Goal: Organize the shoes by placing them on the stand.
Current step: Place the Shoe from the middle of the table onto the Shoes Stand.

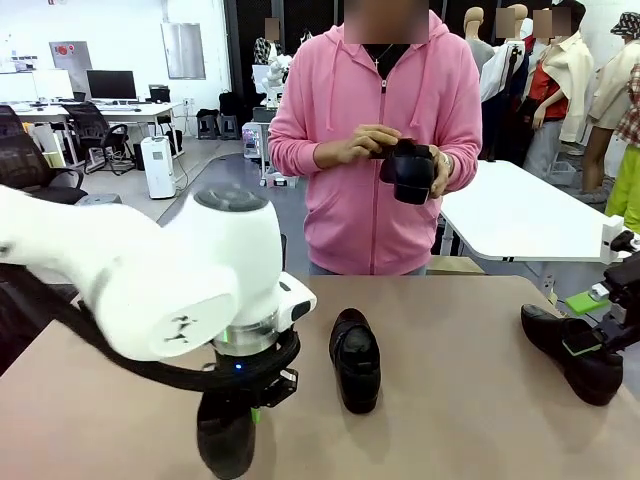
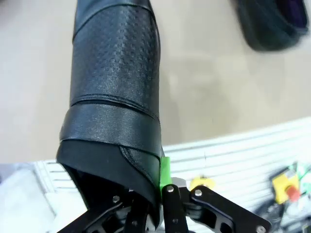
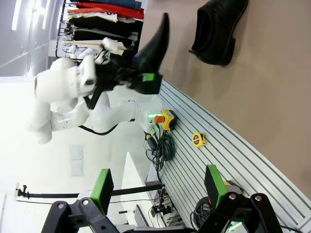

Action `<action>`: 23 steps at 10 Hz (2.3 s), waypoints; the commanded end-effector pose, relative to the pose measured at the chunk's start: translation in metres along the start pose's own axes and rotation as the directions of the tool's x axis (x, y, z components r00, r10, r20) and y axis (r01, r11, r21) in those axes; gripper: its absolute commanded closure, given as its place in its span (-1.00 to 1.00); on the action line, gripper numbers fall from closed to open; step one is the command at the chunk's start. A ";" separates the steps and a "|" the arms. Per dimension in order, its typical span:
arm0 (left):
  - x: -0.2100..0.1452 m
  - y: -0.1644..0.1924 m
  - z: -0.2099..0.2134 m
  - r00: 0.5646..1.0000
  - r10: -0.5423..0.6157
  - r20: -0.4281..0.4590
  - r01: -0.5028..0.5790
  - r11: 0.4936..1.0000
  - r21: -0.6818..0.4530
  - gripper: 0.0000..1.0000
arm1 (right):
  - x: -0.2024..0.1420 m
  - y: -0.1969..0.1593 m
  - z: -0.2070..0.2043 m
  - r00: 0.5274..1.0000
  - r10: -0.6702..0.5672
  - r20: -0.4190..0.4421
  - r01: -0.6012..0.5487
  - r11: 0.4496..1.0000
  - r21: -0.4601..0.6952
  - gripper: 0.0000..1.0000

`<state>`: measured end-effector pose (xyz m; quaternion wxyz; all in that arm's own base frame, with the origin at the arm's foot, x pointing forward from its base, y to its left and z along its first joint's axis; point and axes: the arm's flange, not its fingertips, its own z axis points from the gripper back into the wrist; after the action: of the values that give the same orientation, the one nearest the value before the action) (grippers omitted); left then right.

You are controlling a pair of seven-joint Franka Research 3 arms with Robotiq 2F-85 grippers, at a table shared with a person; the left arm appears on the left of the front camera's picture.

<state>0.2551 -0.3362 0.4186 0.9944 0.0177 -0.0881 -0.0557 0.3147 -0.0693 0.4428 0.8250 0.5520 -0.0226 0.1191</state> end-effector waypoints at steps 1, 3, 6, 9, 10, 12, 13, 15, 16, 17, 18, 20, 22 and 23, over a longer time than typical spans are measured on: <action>-0.046 0.023 0.054 0.968 -0.241 0.067 0.242 0.970 -0.003 1.00 | 0.003 0.002 0.002 0.999 0.030 0.015 -0.030 0.999 0.020 -1.00; -0.081 0.022 0.062 0.948 -0.273 0.163 0.273 0.962 0.023 1.00 | 0.003 0.002 0.002 0.999 0.030 0.015 -0.030 0.999 0.020 -1.00; -0.051 0.003 0.056 0.972 -0.227 0.059 0.225 0.974 0.029 1.00 | 0.003 0.002 0.002 0.999 0.030 0.015 -0.030 0.999 0.020 -1.00; -0.032 0.010 0.052 0.986 -0.138 0.099 0.133 0.990 0.052 1.00 | 0.003 0.002 0.002 0.999 0.030 0.015 -0.030 0.999 0.020 -1.00; 0.011 0.021 0.059 0.984 0.055 0.171 -0.068 0.995 0.070 1.00 | 0.003 0.002 0.002 0.999 0.030 0.015 -0.030 0.999 0.020 -1.00; 0.101 0.064 0.066 0.961 0.124 0.246 -0.165 0.974 0.154 1.00 | 0.003 0.002 0.002 0.999 0.030 0.015 -0.030 0.999 0.020 -1.00; 0.155 0.095 0.059 0.958 0.020 0.285 -0.071 0.983 0.168 1.00 | 0.003 0.002 0.002 0.999 0.030 0.015 -0.030 0.999 0.020 -1.00; 0.223 0.140 0.039 0.956 0.025 0.294 -0.074 0.985 0.157 1.00 | 0.003 0.002 0.002 0.999 0.030 0.015 -0.030 0.999 0.020 -1.00; 0.247 0.153 0.030 0.956 0.056 0.288 -0.101 0.984 0.147 1.00 | 0.003 0.002 0.002 0.999 0.030 0.015 -0.030 0.999 0.020 -1.00; 0.258 0.157 0.024 0.960 0.058 0.273 -0.090 0.991 0.103 1.00 | 0.003 0.002 0.002 0.999 0.030 0.015 -0.030 0.999 0.020 -1.00; 0.265 0.158 0.024 0.959 0.114 0.259 -0.128 0.991 0.035 1.00 | 0.003 0.002 0.002 0.999 0.030 0.015 -0.030 0.999 0.020 -1.00; 0.251 0.175 0.012 0.961 0.053 0.271 -0.093 0.986 0.140 1.00 | 0.003 0.002 0.002 0.999 0.030 0.015 -0.030 0.999 0.020 -1.00; 0.251 0.175 0.012 0.961 0.053 0.271 -0.093 0.986 0.140 1.00 | 0.003 0.002 0.002 0.999 0.030 0.015 -0.030 0.999 0.020 -1.00; 0.259 0.169 0.004 0.966 0.064 0.250 -0.094 0.990 0.108 1.00 | 0.003 0.002 0.002 0.999 0.030 0.015 -0.030 0.999 0.020 -1.00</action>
<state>0.5237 -0.1965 0.4760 0.9744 0.0674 -0.2144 -0.0119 0.3145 -0.0699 0.4431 0.8248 0.5522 -0.0233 0.1194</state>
